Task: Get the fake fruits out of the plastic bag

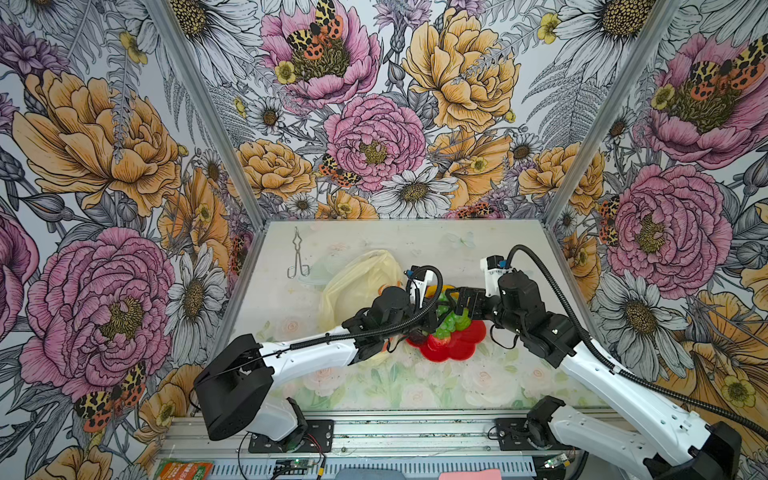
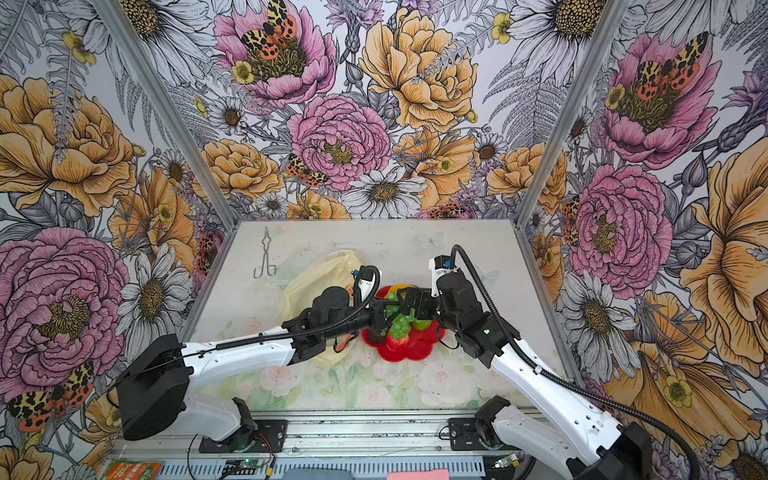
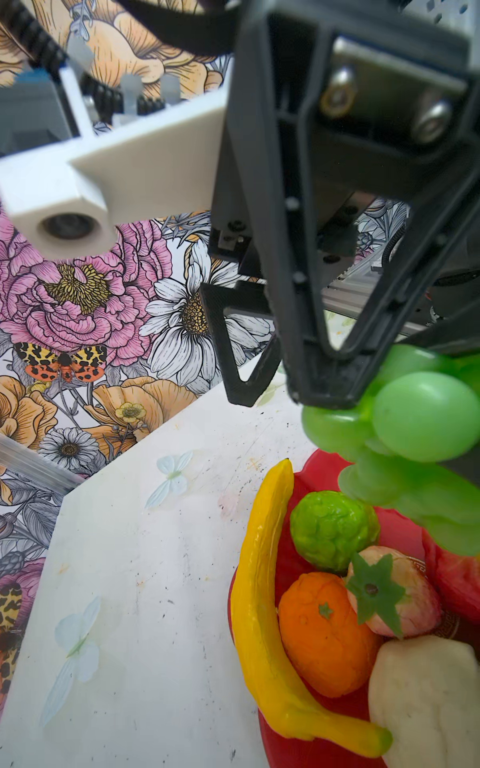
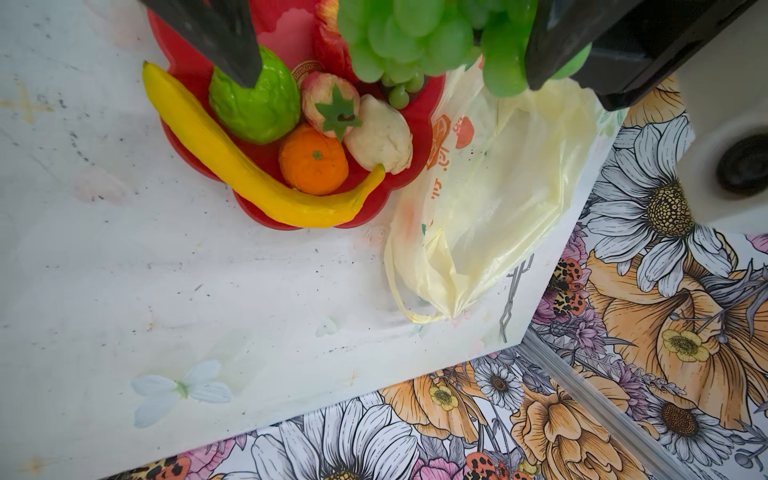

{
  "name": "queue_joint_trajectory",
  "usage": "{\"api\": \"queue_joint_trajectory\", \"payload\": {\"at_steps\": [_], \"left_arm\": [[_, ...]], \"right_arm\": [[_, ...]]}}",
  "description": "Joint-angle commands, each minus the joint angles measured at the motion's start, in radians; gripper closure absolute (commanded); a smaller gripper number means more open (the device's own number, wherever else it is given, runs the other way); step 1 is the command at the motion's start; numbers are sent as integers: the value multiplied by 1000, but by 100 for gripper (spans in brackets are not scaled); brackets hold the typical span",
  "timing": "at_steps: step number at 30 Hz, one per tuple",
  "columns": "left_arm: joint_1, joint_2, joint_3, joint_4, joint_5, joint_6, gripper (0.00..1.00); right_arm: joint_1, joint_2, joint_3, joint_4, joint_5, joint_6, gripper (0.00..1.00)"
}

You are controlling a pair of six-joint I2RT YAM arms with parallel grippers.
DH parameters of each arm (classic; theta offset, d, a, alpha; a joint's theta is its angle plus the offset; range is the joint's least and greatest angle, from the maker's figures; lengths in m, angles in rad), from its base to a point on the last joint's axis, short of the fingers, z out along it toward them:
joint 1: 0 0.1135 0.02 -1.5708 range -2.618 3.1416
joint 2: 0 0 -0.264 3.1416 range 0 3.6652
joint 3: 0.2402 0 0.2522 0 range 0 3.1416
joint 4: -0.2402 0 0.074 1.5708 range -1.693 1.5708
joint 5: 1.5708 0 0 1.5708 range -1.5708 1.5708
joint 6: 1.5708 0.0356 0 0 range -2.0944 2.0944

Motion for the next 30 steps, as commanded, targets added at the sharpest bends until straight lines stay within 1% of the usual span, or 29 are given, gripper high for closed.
{"api": "queue_joint_trajectory", "payload": {"at_steps": [1,3,6,11,15,18,24,26,28,30], "left_arm": [[-22,-22,63,122,49,-9,84],[-31,3,74,109,52,-19,84],[-54,55,131,0,41,-4,82],[-100,138,270,-278,-48,80,80],[-125,177,336,-396,-108,121,79],[-128,214,372,-453,-122,131,78],[-137,269,418,-556,-185,147,77],[-137,294,435,-577,-188,156,77],[-136,329,464,-600,-182,166,74],[-137,359,492,-622,-183,171,68]], "right_arm": [[-13,-24,-2,-98,95,-33,0],[-38,-67,-4,-104,102,-27,0],[-70,-122,3,-145,159,4,0],[-88,-236,20,-205,283,21,0],[-94,-286,61,-270,359,3,0],[-95,-302,73,-288,377,-9,0],[-95,-304,65,-296,368,-1,1],[-95,-303,60,-294,365,2,0],[-95,-301,59,-294,365,4,0],[-95,-301,56,-295,363,5,0]]}}
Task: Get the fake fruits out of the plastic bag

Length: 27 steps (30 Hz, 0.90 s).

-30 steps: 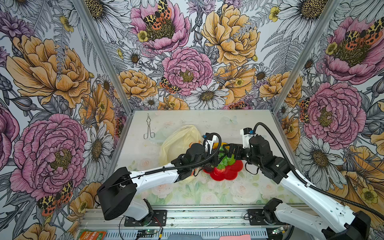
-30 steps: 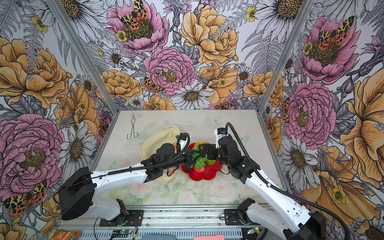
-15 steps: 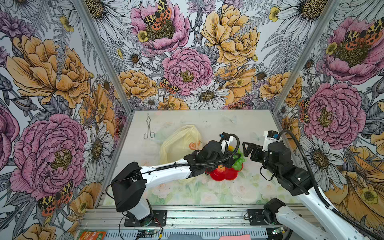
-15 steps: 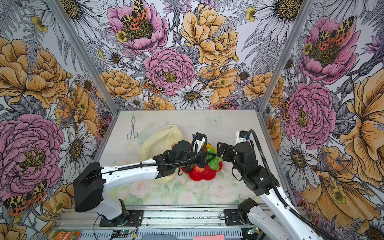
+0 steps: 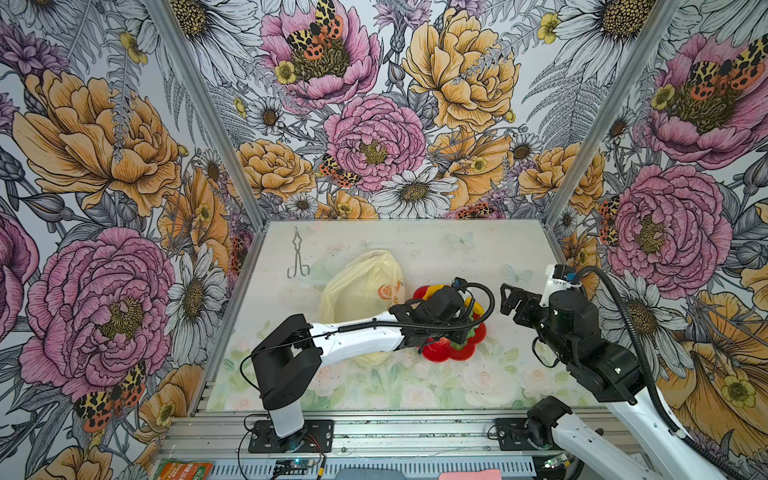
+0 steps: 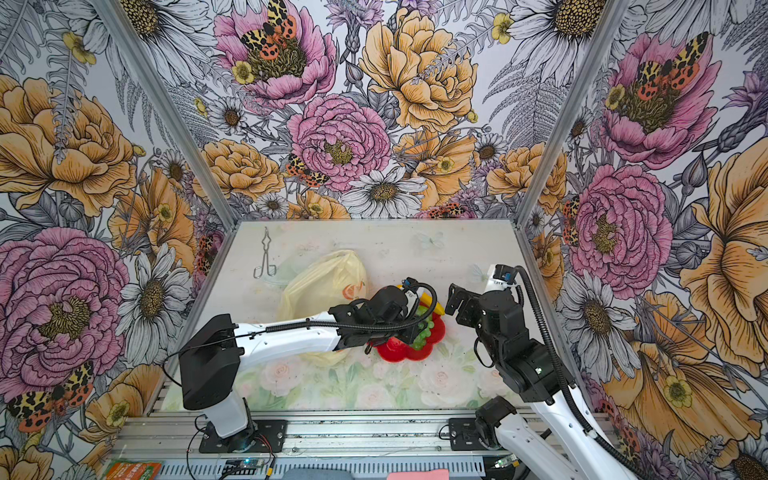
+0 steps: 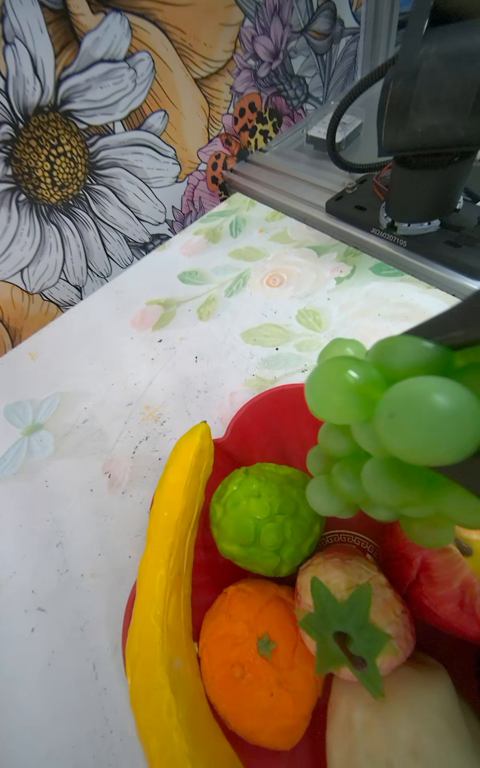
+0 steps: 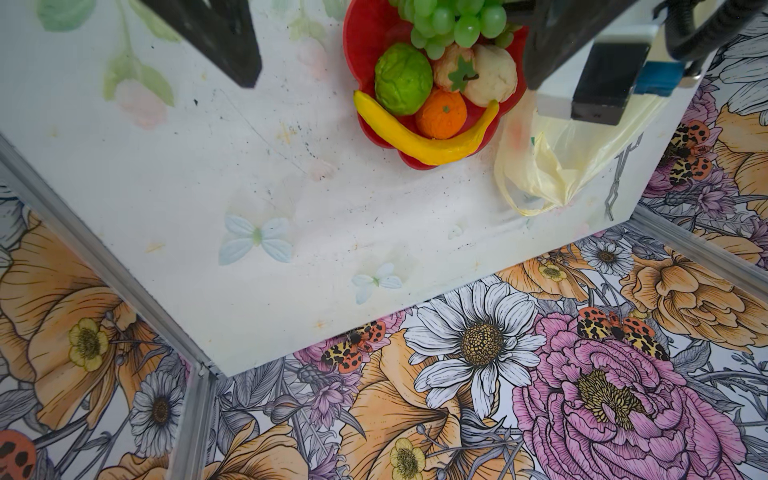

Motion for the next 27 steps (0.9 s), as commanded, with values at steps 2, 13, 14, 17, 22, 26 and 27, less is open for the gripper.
{"api": "queue_joint_trajectory", "payload": {"at_steps": [2,13,14,17,22,26,27], "left_arm": [[-9,44,86,-85,-54,38,63],[-1,125,193,-184,-217,54,26],[-1,119,191,-183,-221,57,24],[3,88,158,-163,-223,43,22],[29,-6,33,-57,-223,-26,21],[53,-48,-35,19,-202,-59,15],[61,-52,-41,23,-192,-67,13]], "right_arm": [[-4,1,5,-6,16,1,0],[-7,5,-15,-5,-3,10,1],[-7,9,-14,-5,-4,9,0],[-7,16,-15,-5,-5,10,1],[-7,22,-15,-5,-7,11,1],[-9,32,-15,-3,-16,12,0],[-9,34,-15,-3,-18,14,1]]}}
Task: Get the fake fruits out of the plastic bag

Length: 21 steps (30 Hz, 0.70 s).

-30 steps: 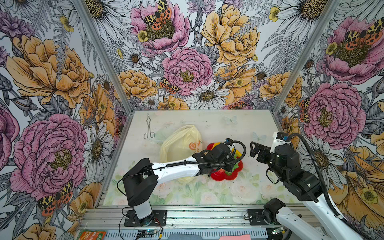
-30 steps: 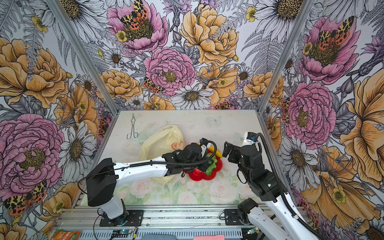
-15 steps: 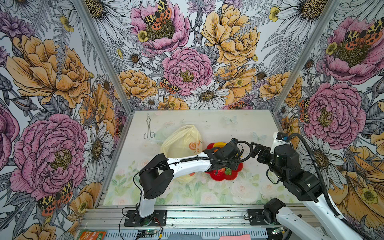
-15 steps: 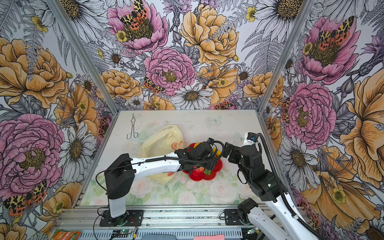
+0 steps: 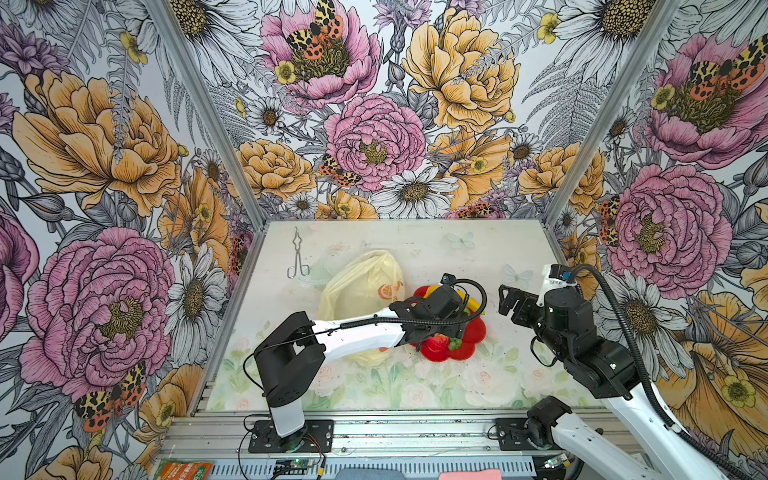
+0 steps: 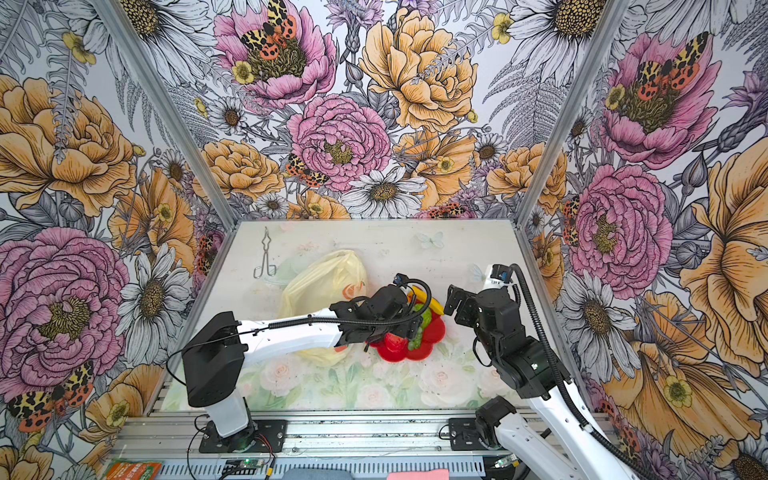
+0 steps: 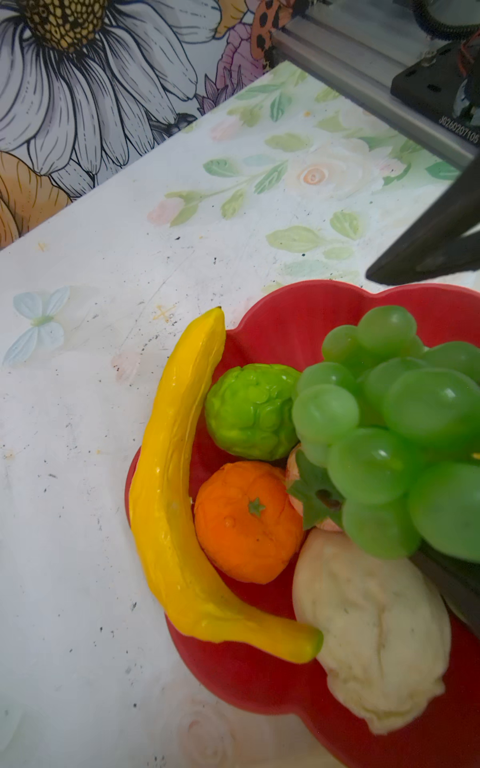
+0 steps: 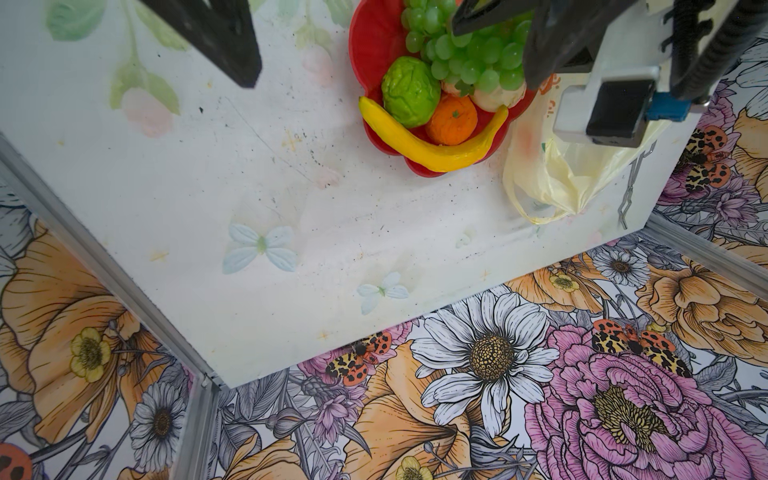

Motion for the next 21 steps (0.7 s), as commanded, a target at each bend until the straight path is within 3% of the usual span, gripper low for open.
{"api": "queue_joint_trajectory", "payload": {"at_steps": [1,3,11,14,21], "left_arm": [[28,-34,-23,89,-2,-46,10],[35,-31,-17,68,-8,-48,1],[70,0,-14,26,79,-129,1],[60,48,75,-119,27,-85,1],[64,62,114,-214,-13,-39,2]], "right_arm": [[-5,10,-12,2,-13,12,1],[-5,14,-12,3,-16,16,0],[-5,39,-31,3,-60,29,0],[-5,42,-42,3,-68,34,0],[-5,35,-37,2,-74,24,0]]}}
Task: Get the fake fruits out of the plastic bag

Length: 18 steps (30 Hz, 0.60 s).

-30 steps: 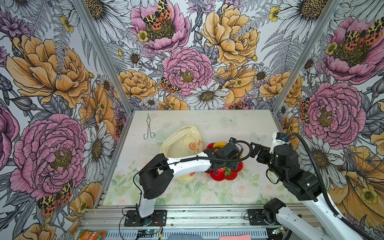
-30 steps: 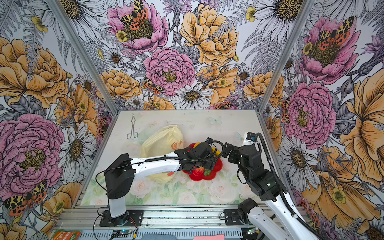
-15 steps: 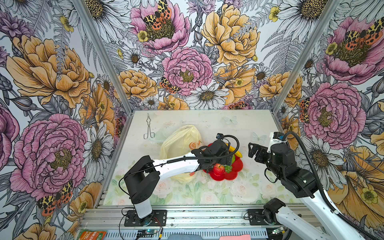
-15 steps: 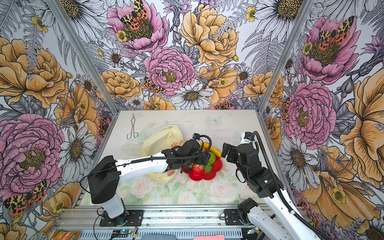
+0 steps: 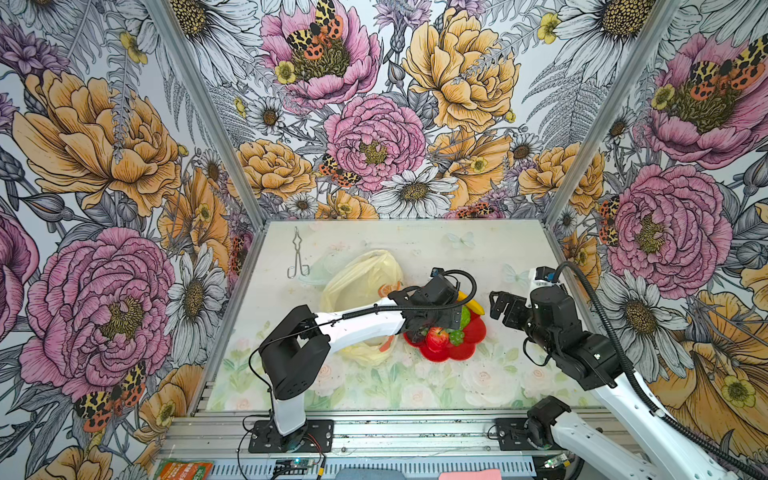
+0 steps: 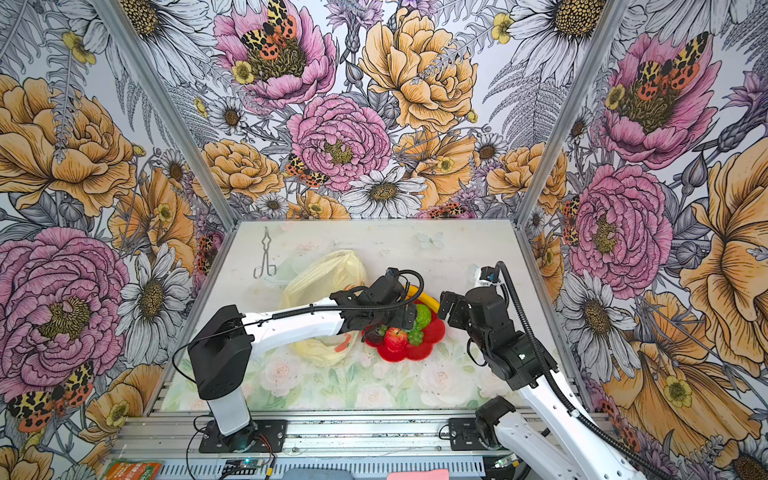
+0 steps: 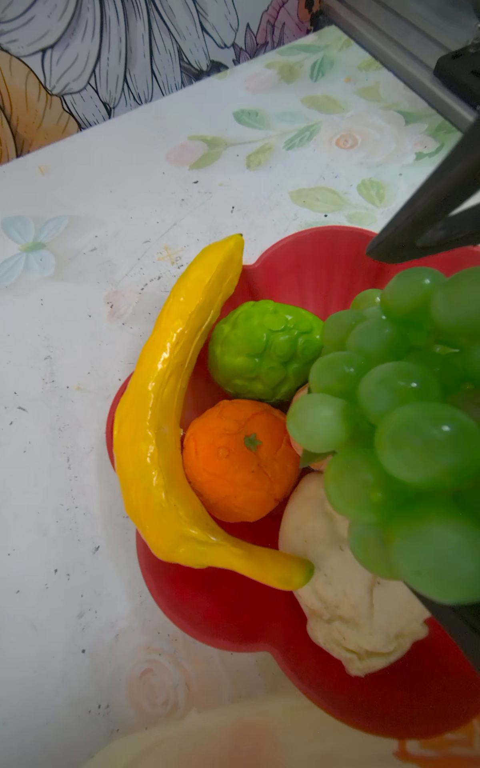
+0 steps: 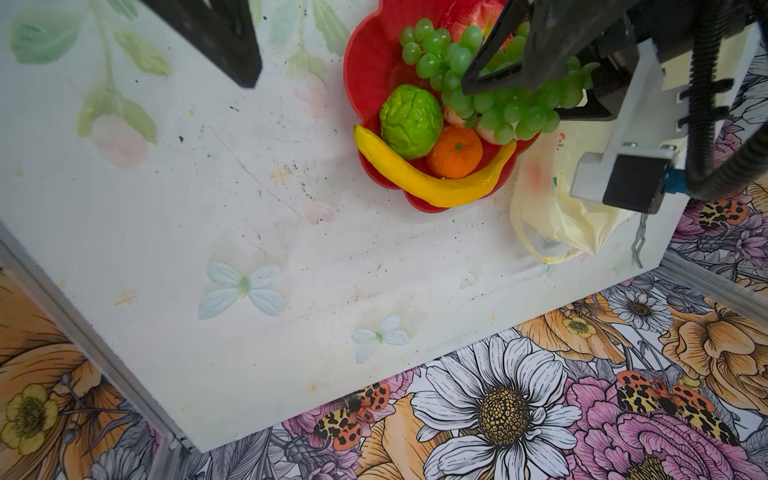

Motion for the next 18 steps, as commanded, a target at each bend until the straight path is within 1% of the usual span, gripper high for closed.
{"api": "queue_joint_trajectory", "payload": {"at_steps": [1,7,9,12,15,16,18], "left_arm": [[0,-2,33,-70,-50,33,2],[-43,1,97,-159,-207,86,4],[-65,26,131,-199,-277,118,2],[-86,45,154,-214,-328,150,1],[-113,54,181,-239,-417,184,1],[-116,56,189,-249,-429,186,1],[-104,47,181,-246,-409,171,1]], "right_arm": [[-5,-9,1,6,-10,-2,1],[-5,-3,-16,5,-4,-5,1],[-5,-1,-19,6,-5,-6,1],[-5,2,-16,6,-4,-13,0],[-5,1,-21,5,0,-19,0],[-5,1,-24,4,1,-19,0],[-5,1,-27,5,2,-19,1]]}}
